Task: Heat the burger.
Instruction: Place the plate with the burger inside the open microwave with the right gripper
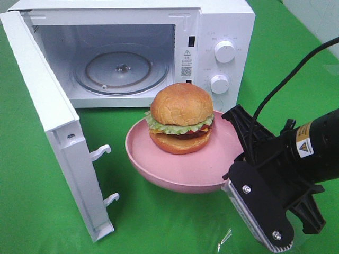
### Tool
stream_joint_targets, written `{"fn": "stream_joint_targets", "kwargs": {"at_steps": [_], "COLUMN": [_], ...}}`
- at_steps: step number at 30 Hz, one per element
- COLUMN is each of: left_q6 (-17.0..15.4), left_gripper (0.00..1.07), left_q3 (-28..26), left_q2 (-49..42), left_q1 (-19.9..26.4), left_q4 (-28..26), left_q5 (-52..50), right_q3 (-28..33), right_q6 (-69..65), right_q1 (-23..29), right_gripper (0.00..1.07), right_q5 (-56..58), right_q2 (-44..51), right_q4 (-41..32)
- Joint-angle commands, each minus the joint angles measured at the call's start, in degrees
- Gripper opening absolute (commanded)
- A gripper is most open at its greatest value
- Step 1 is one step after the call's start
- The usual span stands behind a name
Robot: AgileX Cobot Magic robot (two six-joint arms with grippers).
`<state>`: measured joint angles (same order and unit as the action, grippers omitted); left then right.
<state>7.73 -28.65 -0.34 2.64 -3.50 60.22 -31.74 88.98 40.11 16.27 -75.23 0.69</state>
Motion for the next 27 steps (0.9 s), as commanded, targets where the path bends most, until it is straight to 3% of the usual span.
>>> {"fn": "stream_joint_targets", "kwargs": {"at_steps": [1, 8, 27], "left_q6": [-0.23, -0.23, -0.23], "left_gripper": [1.0, 1.0, 1.0], "left_q3": [0.11, 0.11, 0.11], "left_q2": [-1.32, -1.32, -1.32], "left_q1": [0.06, 0.06, 0.06], "left_q4": [0.06, 0.06, 0.06], "left_q5": [-0.69, -0.69, -0.69], "right_q3": [-0.4, -0.4, -2.52], "right_q6": [0.8, 0.57, -1.49], "right_q1": [-0.17, -0.17, 0.0], "right_gripper": [0.0, 0.0, 0.0], "right_q5": [-6.07, -11.75, -13.12], "right_q2": [0.46, 0.29, -2.52], "right_q4": [0.34, 2.64, 6.19]}}
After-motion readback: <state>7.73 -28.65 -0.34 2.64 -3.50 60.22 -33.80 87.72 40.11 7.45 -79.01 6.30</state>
